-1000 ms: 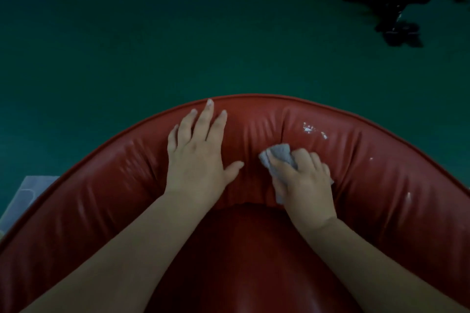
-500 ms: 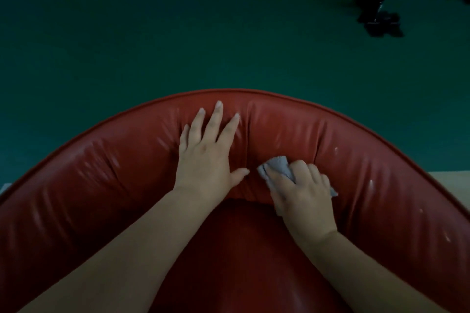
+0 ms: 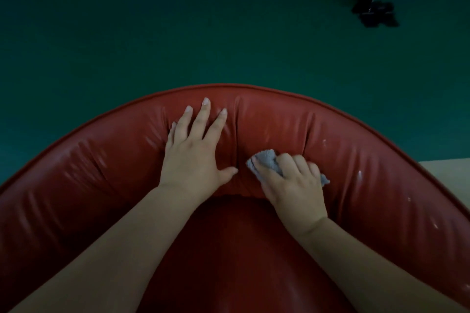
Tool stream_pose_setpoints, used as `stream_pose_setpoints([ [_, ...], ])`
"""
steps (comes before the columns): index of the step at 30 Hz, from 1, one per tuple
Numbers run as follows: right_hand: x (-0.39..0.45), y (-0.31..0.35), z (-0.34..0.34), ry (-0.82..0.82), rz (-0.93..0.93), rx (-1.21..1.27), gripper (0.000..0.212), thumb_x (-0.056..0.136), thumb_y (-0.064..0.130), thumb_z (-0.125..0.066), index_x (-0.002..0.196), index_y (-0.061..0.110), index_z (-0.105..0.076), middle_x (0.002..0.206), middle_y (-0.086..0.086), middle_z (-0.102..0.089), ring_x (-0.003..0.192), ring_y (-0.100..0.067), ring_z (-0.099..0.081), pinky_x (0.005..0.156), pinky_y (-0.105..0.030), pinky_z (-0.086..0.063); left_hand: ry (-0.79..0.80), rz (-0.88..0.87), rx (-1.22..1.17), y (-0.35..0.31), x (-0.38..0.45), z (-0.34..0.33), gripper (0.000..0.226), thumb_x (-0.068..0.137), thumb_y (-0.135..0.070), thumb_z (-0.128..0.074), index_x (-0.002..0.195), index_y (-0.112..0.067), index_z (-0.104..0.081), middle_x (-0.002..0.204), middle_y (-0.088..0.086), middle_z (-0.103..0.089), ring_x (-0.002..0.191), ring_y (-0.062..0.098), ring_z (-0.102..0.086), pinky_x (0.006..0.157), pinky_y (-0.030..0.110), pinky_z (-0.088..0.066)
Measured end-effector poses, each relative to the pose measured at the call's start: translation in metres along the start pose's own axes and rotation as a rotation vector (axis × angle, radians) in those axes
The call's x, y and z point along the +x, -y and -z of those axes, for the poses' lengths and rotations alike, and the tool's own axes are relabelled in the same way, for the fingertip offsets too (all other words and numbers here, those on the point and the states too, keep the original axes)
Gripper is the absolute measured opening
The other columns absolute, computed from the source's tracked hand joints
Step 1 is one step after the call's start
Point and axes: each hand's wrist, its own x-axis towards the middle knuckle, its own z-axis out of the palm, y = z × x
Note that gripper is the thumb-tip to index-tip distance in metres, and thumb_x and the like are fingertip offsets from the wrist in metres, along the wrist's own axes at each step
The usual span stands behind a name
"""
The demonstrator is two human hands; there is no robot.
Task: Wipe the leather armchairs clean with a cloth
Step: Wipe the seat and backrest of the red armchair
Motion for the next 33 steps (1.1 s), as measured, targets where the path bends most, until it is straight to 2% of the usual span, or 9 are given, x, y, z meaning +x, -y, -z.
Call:
stream_pose_setpoints([
  [5, 0.081, -0.003, 0.012, -0.156, -0.143, 0.039, 0.036, 0.087, 0.033, -0.055, 0.122, 0.028, -0.062, 0.09, -0.011, -0.055, 0.081, -0.032, -0.051, 0.067, -0.039, -0.038, -0.007, -0.006, -0.026, 0.002, 0.0, -0.001, 0.111, 0.065, -0.054, -0.075, 0.149, -0.039, -0.004, 0.159, -0.009, 0.008, 0.145, 0.023, 0.004, 0.113, 0.043, -0.008],
  [7, 0.111, 0.002, 0.01, -0.094, -0.181, 0.066, 0.035, 0.089, 0.035, -0.054, 0.123, 0.027, -0.062, 0.096, -0.012, -0.055, 0.089, -0.034, -0.05, 0.072, -0.04, -0.036, -0.018, -0.015, -0.044, 0.004, -0.001, -0.002, 0.111, 0.065, -0.049, -0.076, 0.149, -0.037, -0.005, 0.159, -0.009, 0.006, 0.145, 0.022, 0.002, 0.113, 0.042, -0.01],
  [10, 0.095, 0.015, 0.0, 0.017, -0.124, 0.083, 0.036, 0.088, 0.028, -0.056, 0.124, 0.023, -0.062, 0.098, -0.012, -0.056, 0.09, -0.034, -0.051, 0.071, -0.041, -0.038, -0.019, -0.039, -0.064, 0.012, 0.0, 0.0, 0.109, 0.067, -0.042, -0.076, 0.151, -0.029, -0.007, 0.16, -0.008, 0.001, 0.146, 0.019, -0.001, 0.118, 0.04, -0.014],
  [16, 0.05, 0.014, 0.006, -0.044, -0.035, 0.089, 0.027, 0.084, 0.026, -0.065, 0.11, 0.023, -0.07, 0.083, -0.008, -0.056, 0.075, -0.03, -0.054, 0.064, -0.037, -0.038, 0.019, -0.1, -0.038, 0.023, 0.0, 0.004, 0.112, 0.068, -0.039, -0.077, 0.151, -0.026, -0.005, 0.16, -0.008, 0.002, 0.146, 0.017, -0.001, 0.117, 0.037, -0.017],
  [19, 0.084, 0.003, 0.012, -0.098, -0.205, 0.045, 0.032, 0.087, 0.028, -0.057, 0.118, 0.023, -0.065, 0.092, -0.013, -0.055, 0.084, -0.034, -0.052, 0.069, -0.04, -0.038, 0.021, -0.082, -0.043, 0.019, -0.001, 0.003, 0.111, 0.067, -0.042, -0.076, 0.151, -0.026, -0.005, 0.16, -0.008, 0.002, 0.146, 0.018, -0.001, 0.117, 0.042, -0.019],
  [21, 0.09, -0.003, 0.013, 0.007, -0.288, 0.012, 0.035, 0.091, 0.029, -0.054, 0.125, 0.024, -0.06, 0.101, -0.013, -0.054, 0.093, -0.034, -0.05, 0.074, -0.041, -0.036, 0.023, -0.07, -0.046, 0.019, -0.001, 0.003, 0.11, 0.068, -0.043, -0.075, 0.151, -0.027, -0.005, 0.159, -0.009, 0.002, 0.146, 0.017, 0.0, 0.117, 0.043, -0.02],
  [27, 0.008, 0.005, 0.017, 0.048, -0.158, 0.121, 0.033, 0.08, 0.018, -0.07, 0.112, 0.02, -0.069, 0.084, -0.009, -0.057, 0.075, -0.029, -0.054, 0.064, -0.04, -0.044, 0.048, -0.045, -0.064, 0.017, 0.0, 0.005, 0.109, 0.069, -0.042, -0.074, 0.151, -0.028, -0.003, 0.159, -0.011, 0.007, 0.146, 0.017, 0.003, 0.116, 0.046, -0.02],
  [31, -0.05, 0.008, 0.005, -0.039, -0.317, 0.419, 0.036, 0.085, 0.017, -0.068, 0.121, 0.02, -0.064, 0.091, -0.004, -0.052, 0.078, -0.018, -0.053, 0.066, -0.036, -0.048, 0.036, -0.054, -0.083, 0.018, -0.001, 0.002, 0.107, 0.071, -0.04, -0.074, 0.151, -0.027, -0.004, 0.159, -0.011, 0.005, 0.146, 0.017, 0.003, 0.117, 0.045, -0.018],
  [33, -0.077, 0.017, -0.011, -0.033, -0.447, 0.549, 0.043, 0.086, 0.017, -0.067, 0.128, 0.023, -0.058, 0.099, 0.003, -0.047, 0.082, -0.012, -0.053, 0.072, -0.024, -0.049, 0.002, -0.068, -0.084, 0.019, -0.002, -0.002, 0.104, 0.073, -0.038, -0.073, 0.152, -0.026, -0.006, 0.16, -0.008, 0.004, 0.146, 0.018, 0.003, 0.118, 0.044, -0.013],
])
